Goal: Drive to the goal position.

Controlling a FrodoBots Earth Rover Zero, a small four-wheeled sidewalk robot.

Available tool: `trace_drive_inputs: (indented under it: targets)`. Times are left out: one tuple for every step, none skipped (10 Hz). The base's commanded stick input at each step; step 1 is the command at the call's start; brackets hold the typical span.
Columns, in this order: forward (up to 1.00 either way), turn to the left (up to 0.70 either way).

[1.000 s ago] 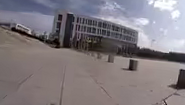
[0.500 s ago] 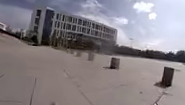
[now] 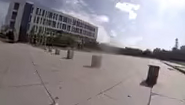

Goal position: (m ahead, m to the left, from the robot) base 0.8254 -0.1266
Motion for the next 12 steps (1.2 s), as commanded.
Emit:
trace_drive_inputs:
  targets:
    - [0.7,0.0]
    - [0.7,0.0]
    - [0.7,0.0]
    - [0.7,0.0]
    - [0.7,0.0]
    - [0.7,0.0]
    - [0.7,0.0]
    - [0.7,0.0]
    - [0.7,-0.25]
    - [0.7,-0.33]
    - [0.7,-0.33]
    - [0.7,-0.33]
